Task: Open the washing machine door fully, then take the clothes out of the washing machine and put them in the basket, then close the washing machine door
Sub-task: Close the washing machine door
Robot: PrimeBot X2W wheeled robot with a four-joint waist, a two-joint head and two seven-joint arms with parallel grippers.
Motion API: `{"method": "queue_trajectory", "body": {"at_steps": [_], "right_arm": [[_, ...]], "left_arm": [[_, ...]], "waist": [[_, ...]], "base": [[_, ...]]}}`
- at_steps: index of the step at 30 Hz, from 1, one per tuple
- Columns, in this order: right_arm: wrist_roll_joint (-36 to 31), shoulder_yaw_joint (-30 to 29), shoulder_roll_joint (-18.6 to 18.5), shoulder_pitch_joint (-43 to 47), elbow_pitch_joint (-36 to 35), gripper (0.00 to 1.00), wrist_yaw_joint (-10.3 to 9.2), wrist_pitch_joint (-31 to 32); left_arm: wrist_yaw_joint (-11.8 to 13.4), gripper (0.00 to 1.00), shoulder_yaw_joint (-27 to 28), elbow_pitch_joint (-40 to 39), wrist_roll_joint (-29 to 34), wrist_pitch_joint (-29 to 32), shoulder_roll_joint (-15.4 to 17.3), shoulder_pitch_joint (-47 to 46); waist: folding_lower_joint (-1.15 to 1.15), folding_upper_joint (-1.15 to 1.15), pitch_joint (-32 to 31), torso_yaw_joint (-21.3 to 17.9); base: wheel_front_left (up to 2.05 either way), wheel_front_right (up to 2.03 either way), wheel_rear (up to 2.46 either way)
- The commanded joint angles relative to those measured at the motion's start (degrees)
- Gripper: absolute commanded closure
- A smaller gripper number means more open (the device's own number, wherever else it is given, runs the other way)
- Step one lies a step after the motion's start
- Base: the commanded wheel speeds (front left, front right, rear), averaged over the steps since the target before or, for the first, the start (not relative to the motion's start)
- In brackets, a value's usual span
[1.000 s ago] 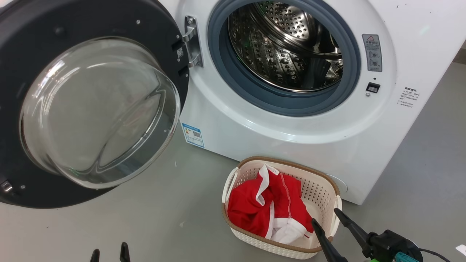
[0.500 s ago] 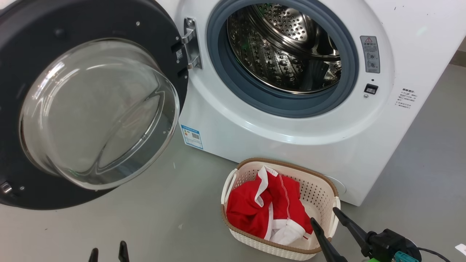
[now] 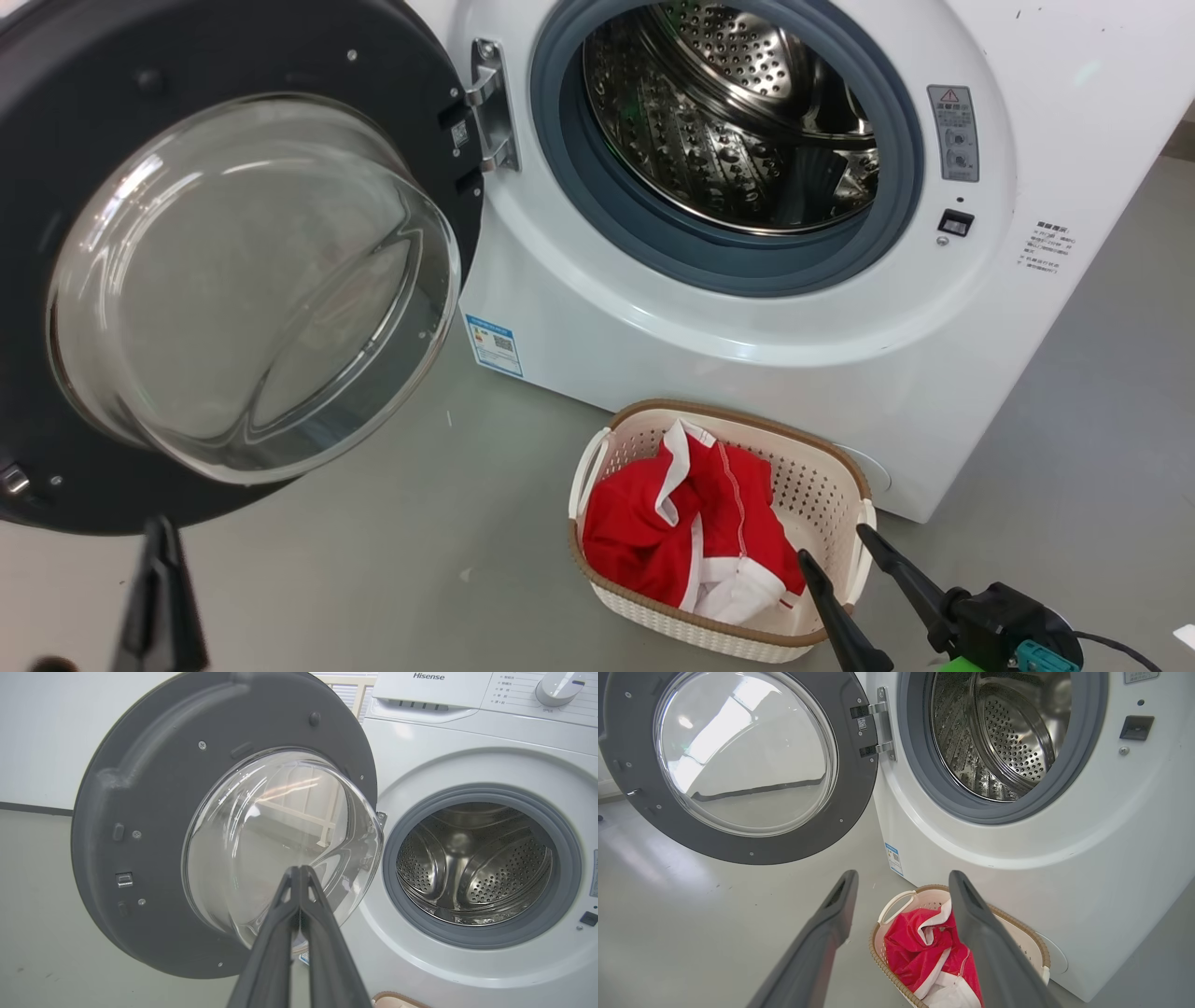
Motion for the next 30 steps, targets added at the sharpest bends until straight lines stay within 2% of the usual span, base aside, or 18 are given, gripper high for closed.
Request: {"method": "queue_trajectory", "body": {"at_steps": [1,5,11,15,20,26,30], "right_arm": [[-0.16,0.99,-0.49,-1.36,-1.54,0.0,0.35,-0.37],[-0.31,0.97,-0.51,-1.39,-1.66,0.0,0.35,-0.37],[-0.44,0.91,-0.39,-1.31,-1.68,0.0,0.35,-0.37],[-0.51,0.7,-0.24,-1.24,-1.78,0.0,0.35,-0.37],[-0.69,0.5,-0.09,-1.13,-1.87,0.0,0.35,-0.37],[-0.82,0.18,-0.35,-1.45,-1.91,0.0,0.35,-0.37],[-0.86,0.1,-0.53,-1.71,-1.93,0.0,0.35,-0.37]], "left_arm": [[-0.91,1.0,3.29,-2.94,0.72,-0.31,0.56,-3.4],[-3.6,1.0,7.53,-5.82,2.21,-0.31,0.91,-6.94],[-6.13,1.0,13.38,-7.17,0.68,-0.31,4.14,-12.45],[-7.18,1.0,17.23,-5.19,-5.13,-0.31,7.99,-17.69],[-7.52,1.0,19.79,-1.25,-10.99,1.08,14.55,-23.64],[-7.63,1.0,22.06,7.47,-17.72,5.37,21.79,-31.99],[-7.66,1.0,22.26,13.53,-20.49,8.48,25.05,-35.98]], "waist": [[0.0,0.0,0.16,0.01],[0.0,0.0,0.38,0.06],[0.0,0.0,0.52,0.07],[0.0,0.0,0.79,0.1],[0.0,0.0,1.22,0.22],[0.0,0.0,2.15,0.43],[0.0,0.0,2.64,0.48]], "base": [[0.0,0.0,0.0],[0.0,0.0,0.0],[0.0,0.0,0.0],[0.0,0.0,0.0],[0.0,0.0,0.0],[0.0,0.0,0.0],[0.0,0.0,0.0]]}}
